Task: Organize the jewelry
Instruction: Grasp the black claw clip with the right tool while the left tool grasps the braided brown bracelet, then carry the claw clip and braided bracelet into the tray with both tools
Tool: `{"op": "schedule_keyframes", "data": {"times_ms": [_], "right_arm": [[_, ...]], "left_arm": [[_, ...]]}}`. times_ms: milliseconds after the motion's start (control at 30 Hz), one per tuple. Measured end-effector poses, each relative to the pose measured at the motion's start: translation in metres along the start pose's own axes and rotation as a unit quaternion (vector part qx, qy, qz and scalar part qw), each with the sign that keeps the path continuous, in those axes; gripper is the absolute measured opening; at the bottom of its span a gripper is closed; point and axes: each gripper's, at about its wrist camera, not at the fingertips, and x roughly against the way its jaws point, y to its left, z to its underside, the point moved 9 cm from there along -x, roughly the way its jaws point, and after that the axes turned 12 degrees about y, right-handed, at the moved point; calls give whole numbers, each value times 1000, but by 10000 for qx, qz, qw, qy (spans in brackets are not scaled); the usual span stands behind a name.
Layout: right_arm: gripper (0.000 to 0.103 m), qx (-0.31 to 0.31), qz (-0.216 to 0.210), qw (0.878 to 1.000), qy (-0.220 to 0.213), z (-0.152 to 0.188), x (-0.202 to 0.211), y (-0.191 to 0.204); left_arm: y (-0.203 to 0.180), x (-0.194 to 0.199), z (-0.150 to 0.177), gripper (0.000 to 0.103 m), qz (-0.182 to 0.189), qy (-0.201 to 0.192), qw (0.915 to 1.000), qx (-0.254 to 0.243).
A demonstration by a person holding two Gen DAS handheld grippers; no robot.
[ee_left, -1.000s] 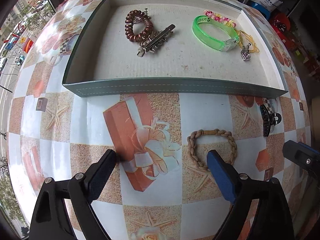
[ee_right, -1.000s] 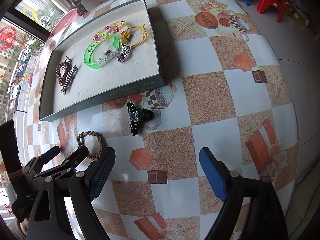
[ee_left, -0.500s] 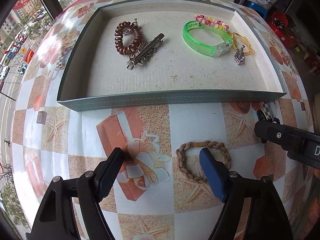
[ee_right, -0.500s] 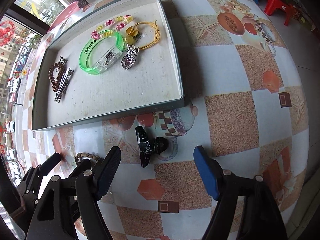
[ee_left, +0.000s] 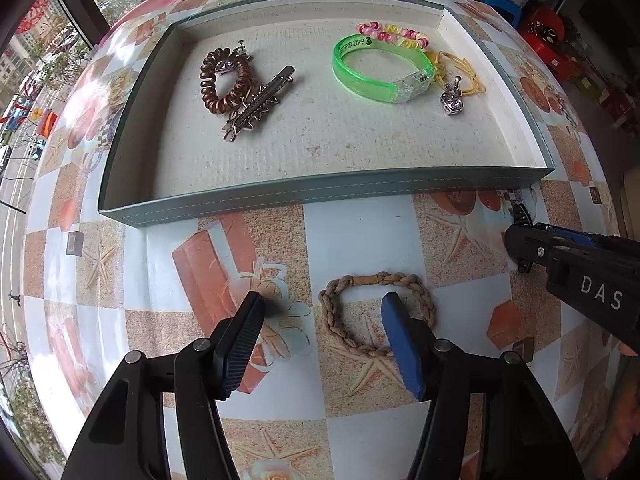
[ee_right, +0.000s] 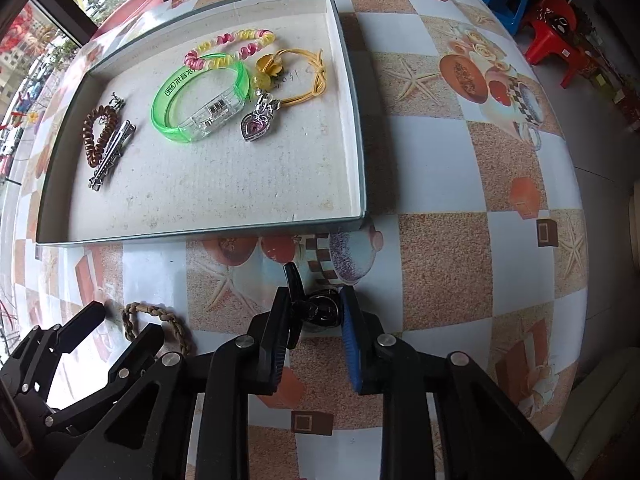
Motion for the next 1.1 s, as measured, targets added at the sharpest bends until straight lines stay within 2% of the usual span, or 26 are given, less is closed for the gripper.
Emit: {"op": "schedule_keyframes", "data": {"times_ms": [300,367,400,433,467,500,633,867,1100], "right_arm": [[26,-195,-404,9990,14,33,6,-27],[26,-255,-474,9985,17,42,8,-28],[26,-303,-527,9982,25,47,8,-30],[26,-351,-582,9977,33,51,9,-32],[26,-393,-620,9973,41,55,9,-34],[26,-434,-653,9969,50,59,10,-36],[26,-519,-732,9960,30,72,19,-39],[26,-517,-786,9956,25,93,26,-44],[26,-506,-866,9949,40,89,31,-26]], "left_arm": [[-8,2,2,68,22,30,9999,-146],[-9,4,2,55,30,2,9998,-214],[-10,5,2,51,37,2,9997,-257],[-12,6,3,42,56,0,9995,-298],[-13,7,3,26,88,-11,9994,-338],[-14,8,4,18,140,0,9992,-380],[-11,15,9,18,644,-8,9972,-371],[0,32,25,18,870,-120,9952,-441],[21,54,38,18,1060,-260,9933,-388]]}}
